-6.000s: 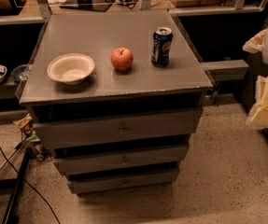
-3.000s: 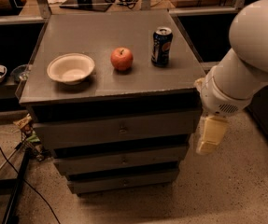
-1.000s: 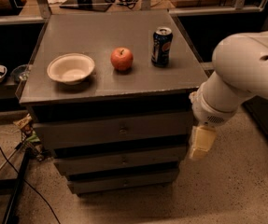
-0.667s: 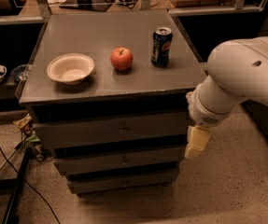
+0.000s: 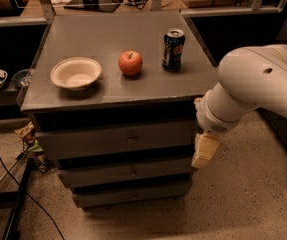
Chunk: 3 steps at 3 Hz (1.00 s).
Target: Open top drawer
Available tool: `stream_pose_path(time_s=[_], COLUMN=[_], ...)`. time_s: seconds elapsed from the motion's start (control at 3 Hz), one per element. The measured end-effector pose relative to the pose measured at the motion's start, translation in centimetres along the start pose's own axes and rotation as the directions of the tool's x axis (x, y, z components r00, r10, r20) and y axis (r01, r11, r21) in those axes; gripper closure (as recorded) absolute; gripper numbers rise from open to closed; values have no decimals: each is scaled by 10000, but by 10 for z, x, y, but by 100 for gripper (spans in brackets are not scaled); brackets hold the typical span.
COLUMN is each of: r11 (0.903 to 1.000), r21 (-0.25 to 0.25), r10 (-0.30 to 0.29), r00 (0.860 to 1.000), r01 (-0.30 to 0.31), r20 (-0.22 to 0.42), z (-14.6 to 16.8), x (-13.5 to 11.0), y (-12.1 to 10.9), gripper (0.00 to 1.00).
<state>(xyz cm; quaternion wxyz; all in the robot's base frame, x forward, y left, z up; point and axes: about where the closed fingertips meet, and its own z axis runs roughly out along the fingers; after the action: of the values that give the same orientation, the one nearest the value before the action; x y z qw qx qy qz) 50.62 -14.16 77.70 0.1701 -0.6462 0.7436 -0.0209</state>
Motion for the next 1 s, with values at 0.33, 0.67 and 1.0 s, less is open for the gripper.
stream_pose_path(time_s=[0.33,0.67,1.0], r11=[9999,9990,9990], r21=[-123,-401,-407], r10=[-73,-159,-160], r00=[9998,9976,9976], r01=[75,186,187], r20=[169,669,671], z=[14,42,42], x=[3,-9,-9], y=[6,4,4], gripper=[0,0,0])
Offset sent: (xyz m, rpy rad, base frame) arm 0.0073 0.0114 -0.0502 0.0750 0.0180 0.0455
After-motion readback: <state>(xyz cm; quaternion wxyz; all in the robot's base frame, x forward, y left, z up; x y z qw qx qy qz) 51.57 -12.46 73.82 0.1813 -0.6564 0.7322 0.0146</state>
